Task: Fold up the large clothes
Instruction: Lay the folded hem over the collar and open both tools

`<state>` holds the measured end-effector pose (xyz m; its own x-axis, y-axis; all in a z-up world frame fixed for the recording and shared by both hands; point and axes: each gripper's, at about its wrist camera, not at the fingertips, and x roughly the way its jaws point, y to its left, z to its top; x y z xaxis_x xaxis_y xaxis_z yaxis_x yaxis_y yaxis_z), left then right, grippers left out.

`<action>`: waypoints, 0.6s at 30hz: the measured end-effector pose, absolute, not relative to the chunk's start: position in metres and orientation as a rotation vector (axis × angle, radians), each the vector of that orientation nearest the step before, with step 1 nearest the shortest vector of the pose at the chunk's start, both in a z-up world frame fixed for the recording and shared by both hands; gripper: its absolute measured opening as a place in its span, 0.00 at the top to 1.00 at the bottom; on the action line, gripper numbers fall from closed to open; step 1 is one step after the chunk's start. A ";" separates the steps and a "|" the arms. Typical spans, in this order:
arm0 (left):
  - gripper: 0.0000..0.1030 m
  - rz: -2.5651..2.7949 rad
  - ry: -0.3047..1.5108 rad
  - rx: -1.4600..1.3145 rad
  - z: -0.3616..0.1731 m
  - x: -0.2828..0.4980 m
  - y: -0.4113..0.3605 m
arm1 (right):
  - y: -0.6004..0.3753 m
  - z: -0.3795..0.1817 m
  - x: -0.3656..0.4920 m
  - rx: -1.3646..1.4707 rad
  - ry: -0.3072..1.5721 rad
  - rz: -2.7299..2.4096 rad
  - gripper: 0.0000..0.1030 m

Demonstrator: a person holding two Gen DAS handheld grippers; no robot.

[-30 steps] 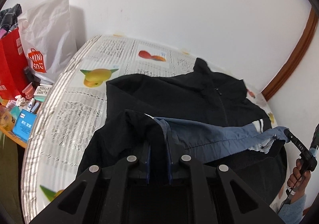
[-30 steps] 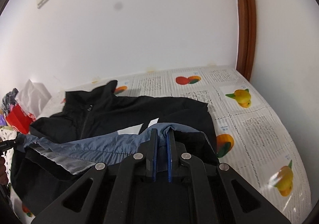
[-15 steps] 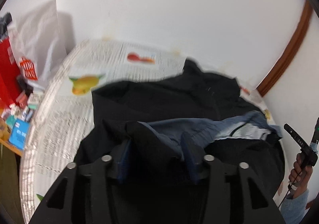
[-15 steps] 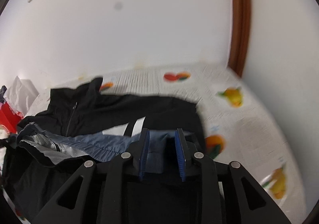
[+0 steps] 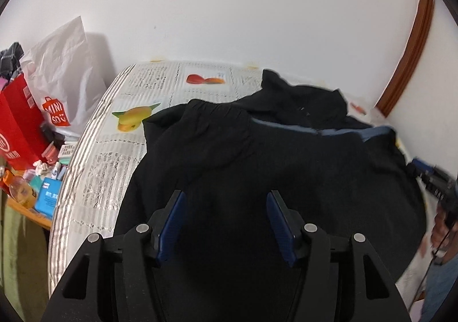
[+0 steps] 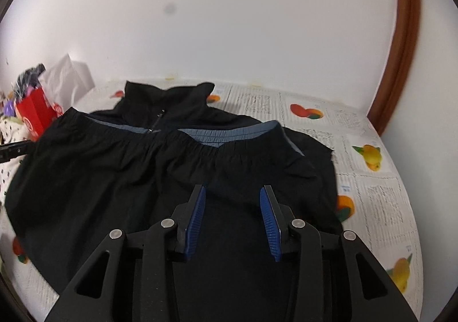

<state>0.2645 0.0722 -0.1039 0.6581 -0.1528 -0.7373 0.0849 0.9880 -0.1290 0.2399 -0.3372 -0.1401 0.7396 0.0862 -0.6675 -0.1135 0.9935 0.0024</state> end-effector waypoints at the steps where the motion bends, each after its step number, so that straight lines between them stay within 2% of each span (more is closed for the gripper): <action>1: 0.46 -0.128 0.839 -0.073 -0.106 0.268 0.071 | -0.335 -0.143 0.248 -0.048 0.733 0.105 0.62; 9: 0.46 -0.002 0.832 0.032 -0.133 0.311 0.072 | -0.345 -0.176 0.328 -0.115 0.780 -0.015 0.62; 13: 0.46 0.009 0.857 0.016 -0.148 0.329 0.071 | -0.370 -0.201 0.347 -0.098 0.853 -0.073 0.64; 18: 0.46 -0.001 0.852 0.017 -0.151 0.346 0.049 | -0.391 -0.207 0.356 -0.076 0.866 -0.074 0.64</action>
